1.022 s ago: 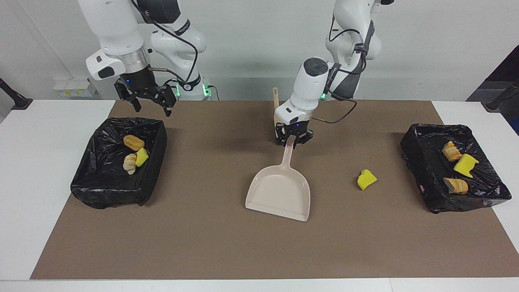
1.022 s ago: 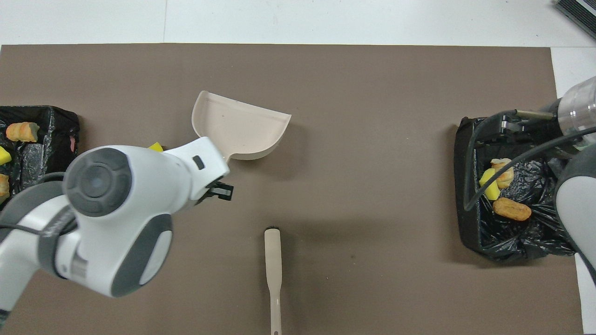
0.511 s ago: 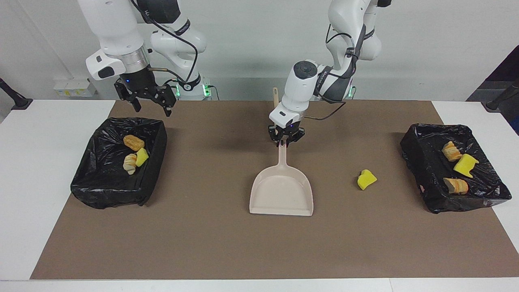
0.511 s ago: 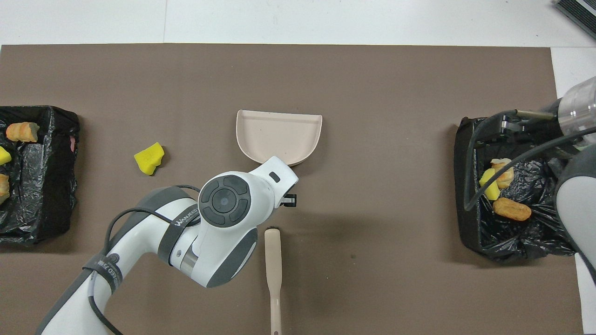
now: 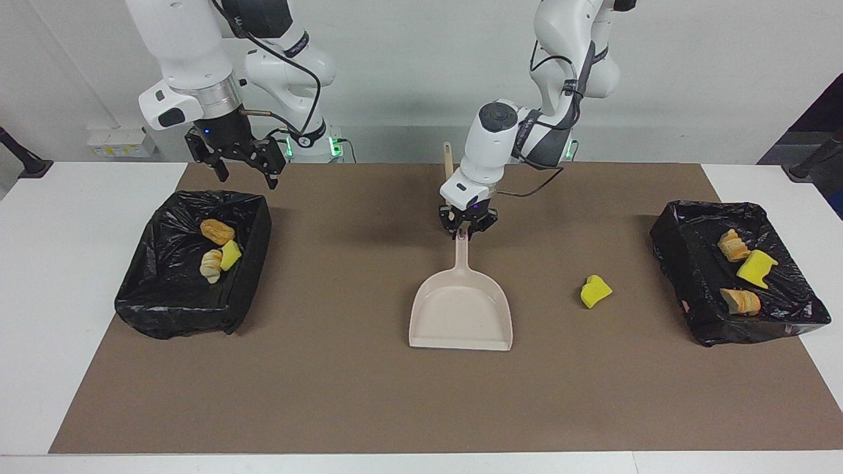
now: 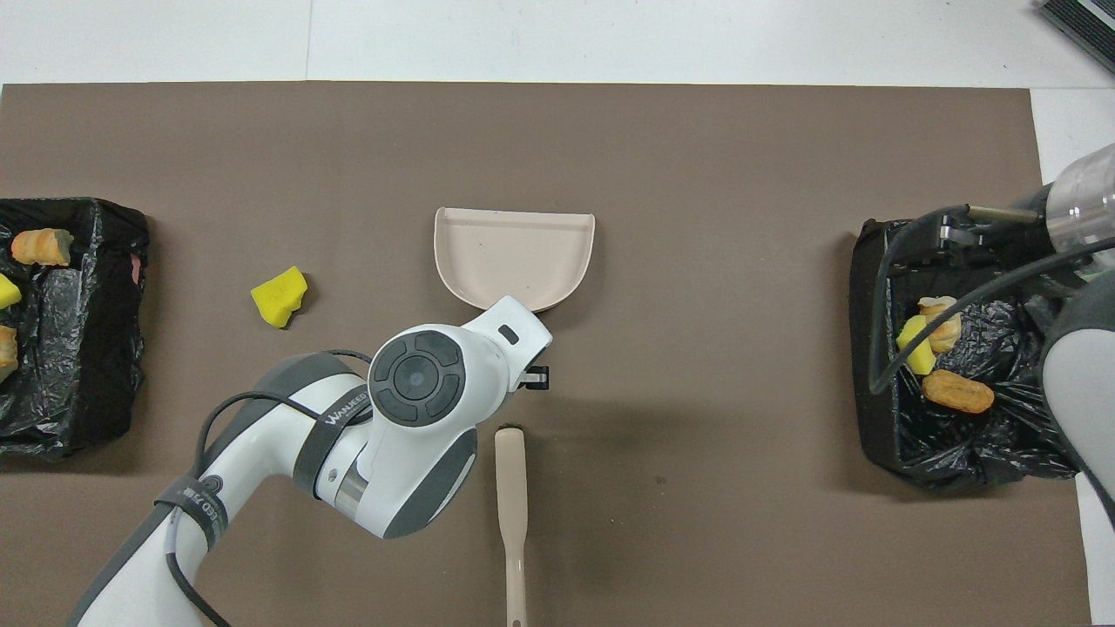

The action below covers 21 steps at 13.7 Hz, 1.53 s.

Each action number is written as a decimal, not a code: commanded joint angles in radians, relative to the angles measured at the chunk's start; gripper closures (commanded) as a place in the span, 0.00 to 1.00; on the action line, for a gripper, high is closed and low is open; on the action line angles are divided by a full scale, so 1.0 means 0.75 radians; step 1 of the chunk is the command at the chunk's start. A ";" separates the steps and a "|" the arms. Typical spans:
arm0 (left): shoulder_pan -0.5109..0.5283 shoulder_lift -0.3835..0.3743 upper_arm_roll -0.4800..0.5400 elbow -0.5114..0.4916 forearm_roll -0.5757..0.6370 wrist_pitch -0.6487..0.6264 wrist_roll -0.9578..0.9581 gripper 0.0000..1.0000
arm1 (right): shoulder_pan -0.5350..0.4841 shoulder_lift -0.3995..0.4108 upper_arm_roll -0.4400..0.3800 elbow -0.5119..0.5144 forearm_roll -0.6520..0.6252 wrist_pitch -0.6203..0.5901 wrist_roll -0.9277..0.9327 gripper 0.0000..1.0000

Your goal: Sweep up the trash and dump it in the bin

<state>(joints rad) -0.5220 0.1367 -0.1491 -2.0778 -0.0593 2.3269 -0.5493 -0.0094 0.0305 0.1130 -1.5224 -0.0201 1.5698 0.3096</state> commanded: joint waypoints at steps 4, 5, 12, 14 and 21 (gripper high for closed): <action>-0.002 -0.039 0.025 -0.007 -0.011 -0.040 0.000 0.00 | -0.014 0.002 0.001 0.009 0.008 0.008 -0.016 0.00; 0.011 -0.057 0.035 0.019 -0.009 -0.107 0.000 0.00 | -0.014 0.002 0.001 0.009 0.008 0.008 -0.016 0.00; 0.550 -0.131 0.043 0.152 0.063 -0.276 0.445 0.00 | -0.014 0.002 0.001 0.009 0.008 0.008 -0.016 0.00; 0.671 -0.105 0.041 0.136 0.063 -0.258 0.599 0.00 | -0.014 0.002 0.001 0.009 0.008 0.008 -0.014 0.00; 0.676 0.049 0.041 -0.070 0.063 0.086 0.595 0.00 | -0.020 0.002 0.001 0.009 0.008 0.008 -0.016 0.00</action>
<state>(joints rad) -0.0081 0.1964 -0.1171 -2.0776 -0.0231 2.3590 -0.0978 -0.0117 0.0305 0.1120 -1.5223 -0.0201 1.5698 0.3096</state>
